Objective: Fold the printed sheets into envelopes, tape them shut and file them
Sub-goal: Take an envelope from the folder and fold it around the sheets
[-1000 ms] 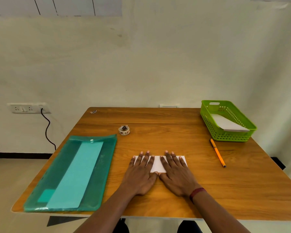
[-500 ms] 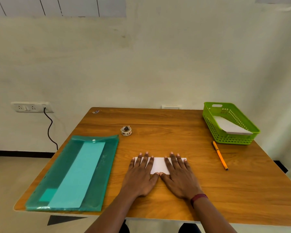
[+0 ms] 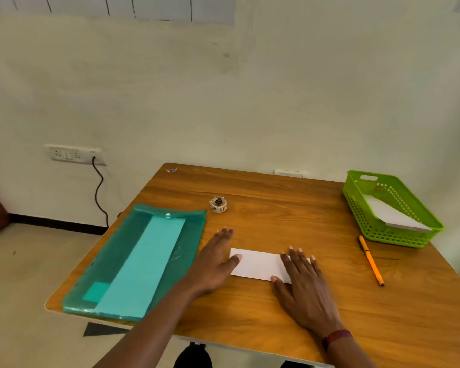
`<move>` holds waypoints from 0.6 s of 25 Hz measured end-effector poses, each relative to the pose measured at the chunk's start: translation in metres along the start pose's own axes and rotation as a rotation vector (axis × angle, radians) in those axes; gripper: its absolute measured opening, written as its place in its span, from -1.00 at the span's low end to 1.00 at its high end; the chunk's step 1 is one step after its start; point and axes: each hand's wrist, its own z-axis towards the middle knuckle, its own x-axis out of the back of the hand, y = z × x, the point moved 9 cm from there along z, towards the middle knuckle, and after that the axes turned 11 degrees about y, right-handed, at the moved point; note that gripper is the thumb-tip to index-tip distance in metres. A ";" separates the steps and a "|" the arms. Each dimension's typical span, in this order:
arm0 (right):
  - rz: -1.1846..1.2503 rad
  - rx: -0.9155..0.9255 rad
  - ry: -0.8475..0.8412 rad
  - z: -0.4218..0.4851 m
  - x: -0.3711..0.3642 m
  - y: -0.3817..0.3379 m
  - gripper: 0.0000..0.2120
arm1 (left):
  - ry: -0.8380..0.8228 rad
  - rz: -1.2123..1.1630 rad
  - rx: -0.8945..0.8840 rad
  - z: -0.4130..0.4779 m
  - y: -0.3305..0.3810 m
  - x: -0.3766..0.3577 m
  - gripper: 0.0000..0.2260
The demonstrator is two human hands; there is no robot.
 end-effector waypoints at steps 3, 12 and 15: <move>0.084 0.059 -0.009 0.003 0.003 -0.018 -0.23 | 0.192 0.071 0.026 0.004 -0.041 0.071 -0.39; 0.336 0.428 -0.148 0.054 -0.021 -0.203 -0.33 | 0.354 0.305 0.174 -0.021 -0.150 0.175 -0.45; 0.323 0.465 -0.202 0.075 -0.039 -0.237 -0.33 | 0.373 0.353 0.221 -0.028 -0.167 0.184 -0.50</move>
